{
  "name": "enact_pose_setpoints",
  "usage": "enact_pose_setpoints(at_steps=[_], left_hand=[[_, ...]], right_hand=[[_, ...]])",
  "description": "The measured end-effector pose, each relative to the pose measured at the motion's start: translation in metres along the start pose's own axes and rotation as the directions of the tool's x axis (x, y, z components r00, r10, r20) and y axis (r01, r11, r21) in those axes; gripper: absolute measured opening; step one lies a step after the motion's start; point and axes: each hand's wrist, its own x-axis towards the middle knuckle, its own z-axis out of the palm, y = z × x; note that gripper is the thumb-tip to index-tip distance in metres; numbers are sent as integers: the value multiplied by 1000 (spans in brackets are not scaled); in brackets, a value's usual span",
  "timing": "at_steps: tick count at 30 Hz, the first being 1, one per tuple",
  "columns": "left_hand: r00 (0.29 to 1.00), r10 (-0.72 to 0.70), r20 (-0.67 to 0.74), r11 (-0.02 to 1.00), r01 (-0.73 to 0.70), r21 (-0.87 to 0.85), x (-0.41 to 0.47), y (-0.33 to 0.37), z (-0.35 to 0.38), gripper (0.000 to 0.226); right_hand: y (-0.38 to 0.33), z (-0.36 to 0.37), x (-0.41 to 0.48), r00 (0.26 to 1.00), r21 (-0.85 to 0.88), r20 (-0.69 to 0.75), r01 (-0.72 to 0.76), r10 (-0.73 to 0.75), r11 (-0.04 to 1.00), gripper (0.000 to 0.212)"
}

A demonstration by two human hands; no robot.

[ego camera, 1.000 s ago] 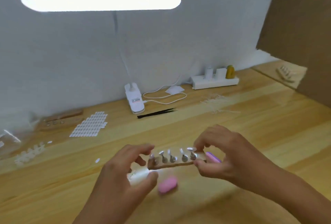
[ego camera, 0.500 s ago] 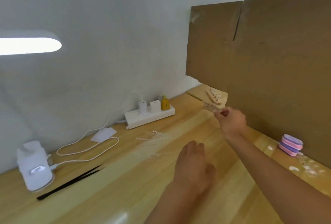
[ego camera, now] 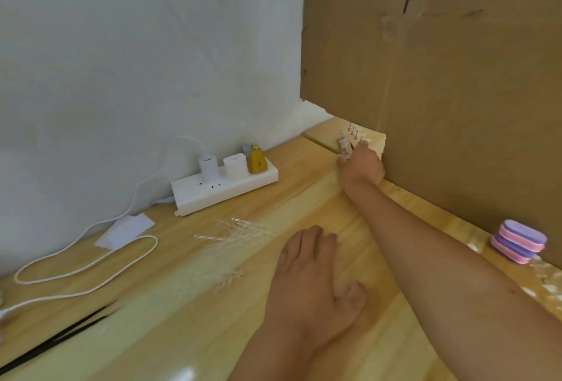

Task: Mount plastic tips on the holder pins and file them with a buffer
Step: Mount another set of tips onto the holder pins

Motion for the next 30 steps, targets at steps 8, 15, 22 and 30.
enact_pose_setpoints(at_steps=[8,15,22,30], left_hand=[[1000,1,0,1000,-1,-18,0,0,0,71],[1000,2,-14,997,-3,-83,-2,0,0,70],[961,-99,259,832,223,-508,1,-7,-36,43],[945,-233,-231,824,66,-562,-148,-48,-173,15]], right_hand=[[-2,2,5,1000,-12,-9,-20,20,1000,49],[5,3,7,980,-114,48,199,-195,973,22],[2,-4,0,984,-166,55,174,-167,971,33],[-13,-58,-134,628,426,256,609,-735,669,16]])
